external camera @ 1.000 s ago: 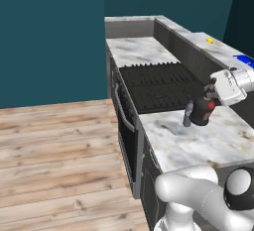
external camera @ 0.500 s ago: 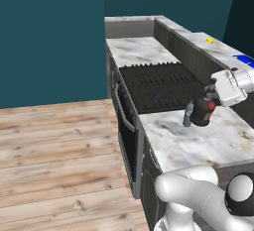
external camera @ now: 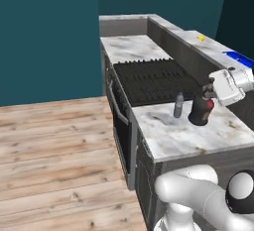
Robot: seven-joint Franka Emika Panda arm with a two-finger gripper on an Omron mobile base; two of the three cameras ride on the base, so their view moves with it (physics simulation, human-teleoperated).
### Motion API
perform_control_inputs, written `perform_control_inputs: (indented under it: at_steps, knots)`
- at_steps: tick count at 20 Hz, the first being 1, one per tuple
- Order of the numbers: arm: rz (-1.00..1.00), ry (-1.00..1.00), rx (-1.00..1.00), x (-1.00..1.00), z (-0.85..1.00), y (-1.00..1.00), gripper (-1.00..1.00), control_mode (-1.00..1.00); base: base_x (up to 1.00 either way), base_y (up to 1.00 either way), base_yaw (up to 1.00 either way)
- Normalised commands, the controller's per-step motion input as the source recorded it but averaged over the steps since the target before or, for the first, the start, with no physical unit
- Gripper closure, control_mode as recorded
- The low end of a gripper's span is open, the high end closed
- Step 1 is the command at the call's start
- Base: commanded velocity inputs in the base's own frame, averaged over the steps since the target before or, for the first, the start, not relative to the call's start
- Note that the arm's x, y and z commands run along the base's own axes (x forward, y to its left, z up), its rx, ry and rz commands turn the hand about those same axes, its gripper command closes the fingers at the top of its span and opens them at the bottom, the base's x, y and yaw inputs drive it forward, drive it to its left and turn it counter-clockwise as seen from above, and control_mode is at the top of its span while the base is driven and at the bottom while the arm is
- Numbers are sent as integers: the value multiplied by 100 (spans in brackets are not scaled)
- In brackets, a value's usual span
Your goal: Place the drinks on the dining counter in a tight cluster.
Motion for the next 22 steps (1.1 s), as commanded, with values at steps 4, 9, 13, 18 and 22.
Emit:
perform_control_inputs:
  at_steps: [4, 9, 13, 18, 22]
  knots:
    - [0, 0, 0, 0, 0, 0, 100, 100, -100, -47, -30]
    - [0, 0, 0, 0, 0, 0, 100, 100, -86, -70, -28]
    - [0, 0, 0, 0, 0, 0, 100, 100, -26, -100, -2]
    - [0, 0, 0, 0, 0, 0, 100, 100, 3, -100, 4]
    - [0, 0, 0, 0, 0, 0, 100, 100, 20, -100, 4]
